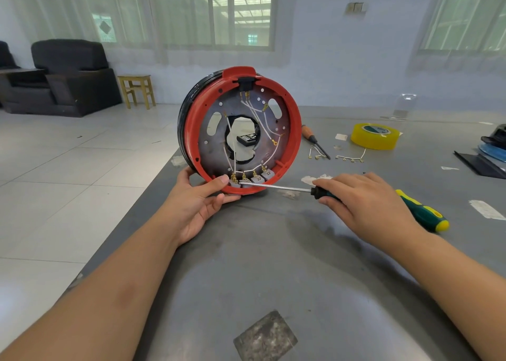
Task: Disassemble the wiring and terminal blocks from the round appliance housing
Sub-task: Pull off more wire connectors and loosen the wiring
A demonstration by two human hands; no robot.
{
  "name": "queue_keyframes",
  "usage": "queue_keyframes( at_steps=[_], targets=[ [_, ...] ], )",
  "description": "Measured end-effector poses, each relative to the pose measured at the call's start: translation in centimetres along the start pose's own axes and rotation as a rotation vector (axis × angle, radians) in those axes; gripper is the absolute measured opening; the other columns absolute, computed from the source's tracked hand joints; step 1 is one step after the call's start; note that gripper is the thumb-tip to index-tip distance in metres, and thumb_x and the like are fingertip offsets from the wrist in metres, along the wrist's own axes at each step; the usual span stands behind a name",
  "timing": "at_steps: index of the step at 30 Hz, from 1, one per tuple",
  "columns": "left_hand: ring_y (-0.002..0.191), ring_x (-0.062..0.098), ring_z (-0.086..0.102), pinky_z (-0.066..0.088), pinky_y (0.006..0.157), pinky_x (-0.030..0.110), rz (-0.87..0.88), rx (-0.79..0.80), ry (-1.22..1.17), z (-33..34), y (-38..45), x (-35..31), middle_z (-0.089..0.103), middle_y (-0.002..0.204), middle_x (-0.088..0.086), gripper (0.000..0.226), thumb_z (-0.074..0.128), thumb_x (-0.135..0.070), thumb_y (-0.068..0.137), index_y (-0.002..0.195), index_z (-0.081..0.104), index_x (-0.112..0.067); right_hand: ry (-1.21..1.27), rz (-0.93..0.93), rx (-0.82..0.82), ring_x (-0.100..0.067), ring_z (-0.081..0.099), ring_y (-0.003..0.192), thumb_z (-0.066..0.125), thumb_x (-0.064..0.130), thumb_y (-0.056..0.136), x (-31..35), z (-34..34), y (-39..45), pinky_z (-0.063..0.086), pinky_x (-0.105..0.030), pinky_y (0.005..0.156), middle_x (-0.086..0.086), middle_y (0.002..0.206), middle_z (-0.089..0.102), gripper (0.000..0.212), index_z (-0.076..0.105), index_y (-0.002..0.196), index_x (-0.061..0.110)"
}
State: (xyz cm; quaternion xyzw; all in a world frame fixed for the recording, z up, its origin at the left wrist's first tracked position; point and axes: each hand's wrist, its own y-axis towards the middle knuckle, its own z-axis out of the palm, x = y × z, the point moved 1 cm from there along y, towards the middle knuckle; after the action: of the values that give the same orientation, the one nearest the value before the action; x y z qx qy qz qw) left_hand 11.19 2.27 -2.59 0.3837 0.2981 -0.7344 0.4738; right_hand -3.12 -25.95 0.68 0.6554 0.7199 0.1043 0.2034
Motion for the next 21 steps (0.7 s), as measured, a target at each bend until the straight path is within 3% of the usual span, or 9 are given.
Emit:
queue_keyframes(
  at_steps=[6,10,13,16,21],
  targets=[
    [0.097,0.053,0.074,0.058,0.049,0.022,0.019,-0.003,0.048,0.2,-0.1,0.1,0.075,0.117,0.025,0.086,0.083,-0.002,0.068,0.14,0.043,-0.027,-0.053,-0.047,-0.026,-0.026,0.066,0.101,0.041,0.043,0.102,-0.3,-0.6,0.1,0.048,-0.039,0.079,0.005,0.112,0.07,0.042,0.061,0.136,0.03],
    [0.097,0.052,0.074,0.056,0.047,0.021,0.018,-0.003,0.063,0.2,-0.2,0.1,0.075,0.116,0.024,0.085,0.084,-0.001,0.068,0.138,0.045,-0.026,-0.028,-0.033,-0.081,-0.023,0.068,0.092,0.038,0.049,0.1,-0.5,-0.7,-0.1,0.042,-0.028,0.055,0.008,0.106,0.069,0.043,0.061,0.134,0.037],
    [0.097,0.051,0.074,0.055,0.046,0.02,0.022,-0.006,0.07,0.2,-0.3,0.1,0.076,0.112,0.023,0.084,0.084,-0.002,0.068,0.137,0.044,-0.026,-0.02,-0.05,-0.104,-0.02,0.069,0.088,0.03,0.053,0.098,-0.3,-0.3,-0.5,0.039,-0.025,0.047,0.011,0.106,0.068,0.049,0.059,0.135,0.039],
    [0.098,0.051,0.074,0.055,0.046,0.02,0.021,-0.008,0.064,0.0,-0.3,0.0,0.076,0.113,0.025,0.076,0.081,0.002,0.078,0.138,0.043,-0.026,0.01,-0.058,-0.161,-0.022,0.071,0.085,0.039,0.049,0.098,0.2,0.0,-0.9,0.037,-0.024,0.046,0.01,0.104,0.071,0.044,0.064,0.131,0.035],
    [0.098,0.051,0.074,0.053,0.045,0.018,0.026,-0.012,0.043,-0.2,-0.4,0.0,0.076,0.113,0.025,0.064,0.074,0.005,0.089,0.138,0.043,-0.023,0.021,-0.057,-0.221,-0.023,0.073,0.086,0.051,0.046,0.097,1.2,0.0,-1.4,0.048,-0.029,0.049,0.007,0.106,0.074,0.039,0.068,0.129,0.031]
  ],
)
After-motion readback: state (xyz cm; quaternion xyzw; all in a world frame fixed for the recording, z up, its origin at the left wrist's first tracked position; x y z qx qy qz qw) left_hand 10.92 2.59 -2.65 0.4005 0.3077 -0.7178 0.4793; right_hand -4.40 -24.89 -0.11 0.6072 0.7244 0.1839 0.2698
